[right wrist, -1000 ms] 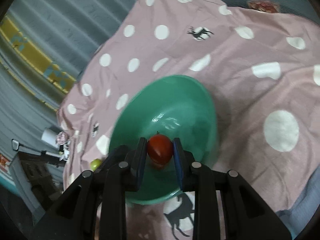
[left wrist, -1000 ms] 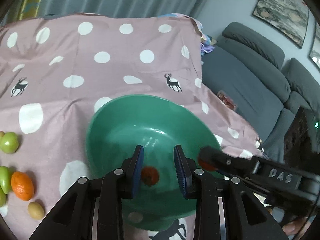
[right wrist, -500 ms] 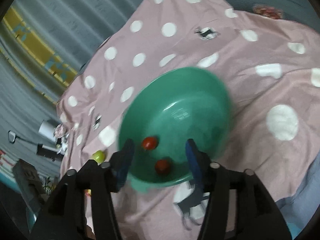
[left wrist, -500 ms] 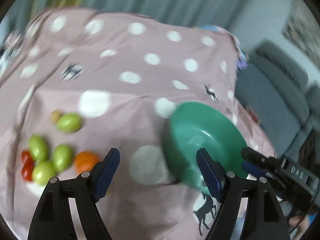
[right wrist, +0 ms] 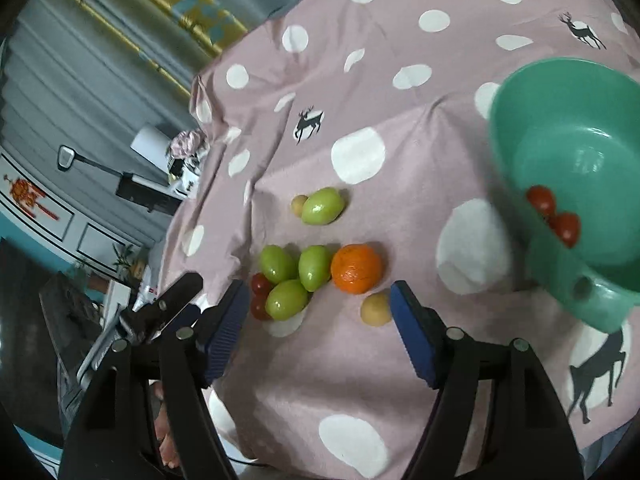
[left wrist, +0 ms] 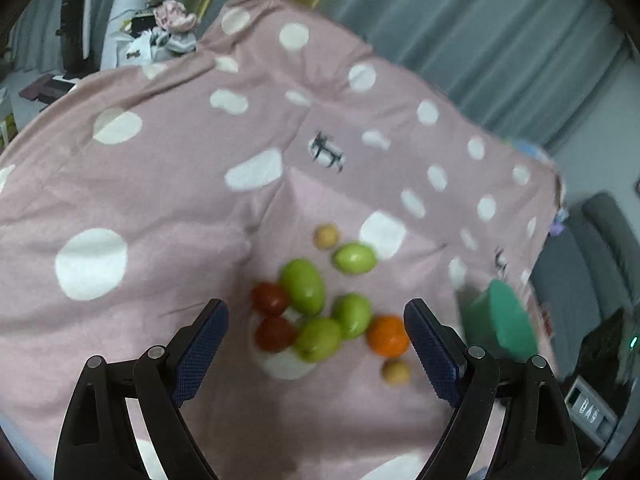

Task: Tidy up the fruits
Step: 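Move both open tools back to the fruit group, then close the left tool on a cherry tomato while the right tool grasps another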

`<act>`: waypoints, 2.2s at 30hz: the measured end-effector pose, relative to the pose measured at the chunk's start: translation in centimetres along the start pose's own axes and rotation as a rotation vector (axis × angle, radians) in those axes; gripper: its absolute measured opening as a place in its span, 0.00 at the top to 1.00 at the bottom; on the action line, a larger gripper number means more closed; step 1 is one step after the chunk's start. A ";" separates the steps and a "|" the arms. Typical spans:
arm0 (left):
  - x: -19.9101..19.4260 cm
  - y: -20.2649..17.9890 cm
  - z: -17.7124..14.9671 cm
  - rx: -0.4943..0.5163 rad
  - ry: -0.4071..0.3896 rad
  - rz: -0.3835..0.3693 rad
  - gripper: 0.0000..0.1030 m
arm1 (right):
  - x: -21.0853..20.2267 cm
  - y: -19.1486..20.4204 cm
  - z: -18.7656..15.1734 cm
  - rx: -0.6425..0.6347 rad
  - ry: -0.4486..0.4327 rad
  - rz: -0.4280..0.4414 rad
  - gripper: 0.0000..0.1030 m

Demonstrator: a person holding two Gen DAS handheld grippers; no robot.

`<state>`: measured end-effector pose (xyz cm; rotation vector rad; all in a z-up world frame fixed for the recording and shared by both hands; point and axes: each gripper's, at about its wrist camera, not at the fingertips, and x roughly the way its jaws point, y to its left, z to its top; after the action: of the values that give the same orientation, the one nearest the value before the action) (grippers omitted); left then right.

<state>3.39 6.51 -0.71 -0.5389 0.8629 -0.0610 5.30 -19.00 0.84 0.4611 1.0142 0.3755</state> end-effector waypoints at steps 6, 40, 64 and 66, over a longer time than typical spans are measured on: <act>1.9 0.4 -1.5 0.077 0.068 0.183 0.14 | 1.3 0.8 -0.1 -0.007 0.022 -0.002 0.29; 4.4 -1.3 -1.4 0.118 0.079 0.243 0.49 | 3.1 -0.9 -0.4 0.084 0.132 0.052 0.29; 7.5 -0.9 -1.3 0.140 0.153 0.316 0.66 | 2.7 -2.5 -0.4 0.126 0.146 0.037 0.29; 7.4 -0.7 -1.1 0.136 0.150 0.320 0.72 | 2.6 -2.8 -0.3 0.136 0.143 0.036 0.29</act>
<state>7.56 3.45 -6.21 -0.2665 1.0745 0.1326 6.50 -19.97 -2.64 0.5816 1.1761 0.3770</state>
